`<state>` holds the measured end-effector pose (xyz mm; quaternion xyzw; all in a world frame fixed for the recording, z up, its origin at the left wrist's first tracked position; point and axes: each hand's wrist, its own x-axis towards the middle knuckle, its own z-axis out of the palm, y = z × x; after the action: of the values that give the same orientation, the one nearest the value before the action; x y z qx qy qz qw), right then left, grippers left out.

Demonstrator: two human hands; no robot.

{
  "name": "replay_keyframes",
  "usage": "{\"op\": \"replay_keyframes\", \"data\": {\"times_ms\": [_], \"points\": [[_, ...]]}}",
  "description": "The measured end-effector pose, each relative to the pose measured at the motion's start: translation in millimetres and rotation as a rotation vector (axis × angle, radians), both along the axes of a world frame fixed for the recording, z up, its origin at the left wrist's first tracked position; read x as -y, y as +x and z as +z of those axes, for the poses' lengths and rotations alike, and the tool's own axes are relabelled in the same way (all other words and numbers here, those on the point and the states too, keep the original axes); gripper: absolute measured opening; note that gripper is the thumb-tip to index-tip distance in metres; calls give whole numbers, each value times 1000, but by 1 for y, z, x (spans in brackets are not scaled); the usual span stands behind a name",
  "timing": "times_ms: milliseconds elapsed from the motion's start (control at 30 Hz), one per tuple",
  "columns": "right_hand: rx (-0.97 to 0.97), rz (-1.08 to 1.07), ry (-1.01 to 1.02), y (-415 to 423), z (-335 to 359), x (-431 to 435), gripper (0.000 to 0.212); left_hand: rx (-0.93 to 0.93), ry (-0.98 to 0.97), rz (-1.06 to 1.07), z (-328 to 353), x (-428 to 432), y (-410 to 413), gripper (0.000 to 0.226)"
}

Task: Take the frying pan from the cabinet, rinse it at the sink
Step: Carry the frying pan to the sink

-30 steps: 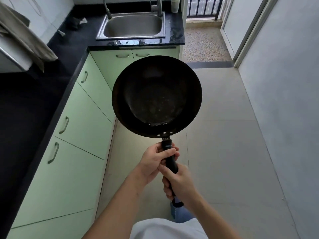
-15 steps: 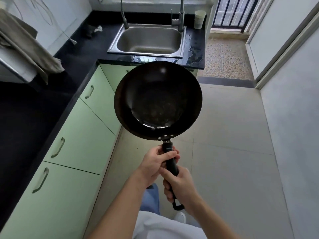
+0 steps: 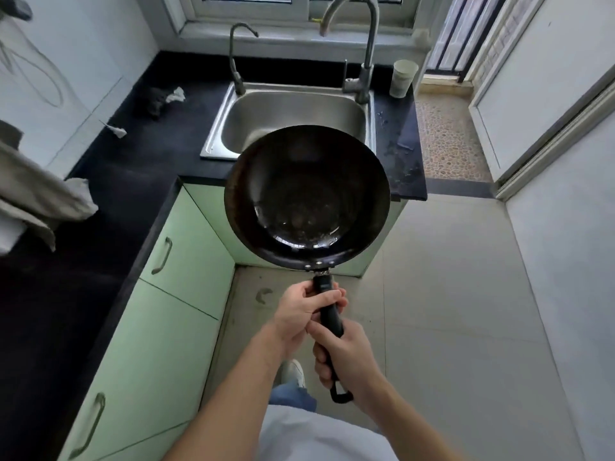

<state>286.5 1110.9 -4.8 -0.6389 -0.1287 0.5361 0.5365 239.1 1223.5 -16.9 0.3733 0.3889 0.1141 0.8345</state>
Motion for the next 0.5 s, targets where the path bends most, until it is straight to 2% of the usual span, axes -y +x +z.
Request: {"op": "replay_keyframes", "data": {"times_ms": [167,500], "points": [[-10,-25,9,24,0,-65,23,-2,-11,-33,1,-70,28,27],[20,-9,-10,87,-18,-144,26,-33,-34,-43,-18,-150,90,32]]}}
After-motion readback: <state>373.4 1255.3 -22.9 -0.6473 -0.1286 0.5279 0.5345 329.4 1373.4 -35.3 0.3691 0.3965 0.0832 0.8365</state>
